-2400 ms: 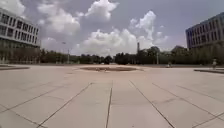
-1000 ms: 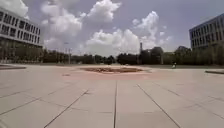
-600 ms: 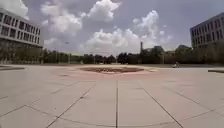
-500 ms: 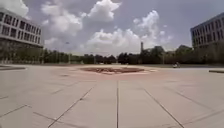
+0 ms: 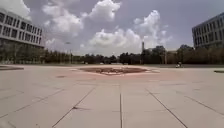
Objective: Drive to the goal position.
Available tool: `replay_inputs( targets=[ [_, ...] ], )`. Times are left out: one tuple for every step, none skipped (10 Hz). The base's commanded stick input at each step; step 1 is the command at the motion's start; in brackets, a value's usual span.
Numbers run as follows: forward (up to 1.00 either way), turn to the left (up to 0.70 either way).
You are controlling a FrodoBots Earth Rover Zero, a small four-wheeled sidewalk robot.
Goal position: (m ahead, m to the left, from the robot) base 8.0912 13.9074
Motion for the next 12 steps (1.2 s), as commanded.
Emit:
replay_inputs(
  targets=[
    [0.70,0.01],
    [0.70,0.01],
    [0.70,0.01],
    [0.70,0.01],
    [0.70,0.01],
    [0.70,0.01],
    [0.70,0.01],
    [0.70,0.13],
    [0.70,0.36],
    [0.70,0.36],
    [0.70,0.36],
    [0.70,0.36]
  ],
)
